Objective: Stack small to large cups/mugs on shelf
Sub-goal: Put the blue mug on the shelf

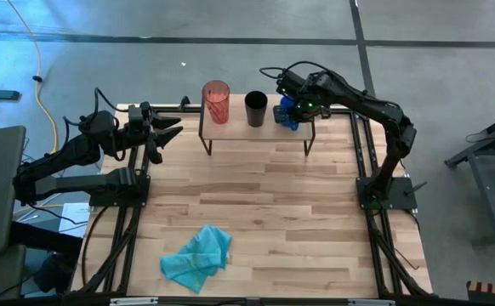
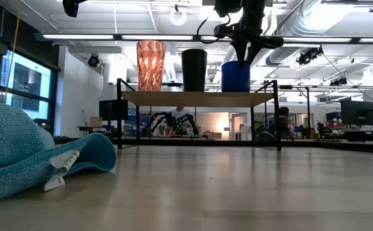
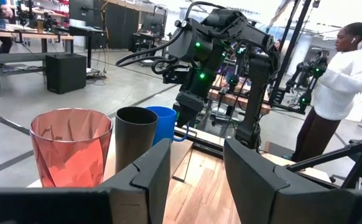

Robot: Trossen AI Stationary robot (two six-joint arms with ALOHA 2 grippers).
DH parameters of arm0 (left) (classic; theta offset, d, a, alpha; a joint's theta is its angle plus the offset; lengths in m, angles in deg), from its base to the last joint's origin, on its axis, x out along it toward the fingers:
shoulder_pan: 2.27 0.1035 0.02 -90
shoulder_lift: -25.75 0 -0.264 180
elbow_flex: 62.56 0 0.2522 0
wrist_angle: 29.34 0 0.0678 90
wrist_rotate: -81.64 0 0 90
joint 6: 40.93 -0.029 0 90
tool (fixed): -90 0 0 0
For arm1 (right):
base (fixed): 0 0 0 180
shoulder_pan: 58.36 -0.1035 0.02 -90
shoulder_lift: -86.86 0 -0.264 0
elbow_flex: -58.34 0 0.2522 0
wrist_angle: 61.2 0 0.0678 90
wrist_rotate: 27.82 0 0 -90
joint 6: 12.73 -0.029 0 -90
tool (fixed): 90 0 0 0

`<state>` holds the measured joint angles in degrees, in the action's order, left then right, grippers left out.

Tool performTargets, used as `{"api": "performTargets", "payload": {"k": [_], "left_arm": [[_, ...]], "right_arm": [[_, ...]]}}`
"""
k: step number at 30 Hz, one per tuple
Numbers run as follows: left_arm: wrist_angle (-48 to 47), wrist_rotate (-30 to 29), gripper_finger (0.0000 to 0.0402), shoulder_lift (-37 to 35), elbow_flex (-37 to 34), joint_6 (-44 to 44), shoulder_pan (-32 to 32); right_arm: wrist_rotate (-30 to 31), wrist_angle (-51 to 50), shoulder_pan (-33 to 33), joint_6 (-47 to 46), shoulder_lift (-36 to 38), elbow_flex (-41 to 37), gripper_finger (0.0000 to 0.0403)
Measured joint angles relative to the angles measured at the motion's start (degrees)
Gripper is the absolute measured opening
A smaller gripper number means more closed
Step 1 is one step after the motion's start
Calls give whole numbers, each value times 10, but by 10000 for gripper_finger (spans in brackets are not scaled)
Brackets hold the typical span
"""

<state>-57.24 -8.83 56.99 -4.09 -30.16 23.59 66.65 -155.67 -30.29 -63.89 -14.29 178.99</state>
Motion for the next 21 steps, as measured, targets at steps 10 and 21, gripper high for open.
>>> {"api": "performTargets", "payload": {"k": [10,21], "left_arm": [[-6,0,138,0,0,0,0],[-12,0,138,0,0,0,0]], "right_arm": [[-1,22,0,9,0,0,72],[-1,24,0,4,0,0,133]]}}
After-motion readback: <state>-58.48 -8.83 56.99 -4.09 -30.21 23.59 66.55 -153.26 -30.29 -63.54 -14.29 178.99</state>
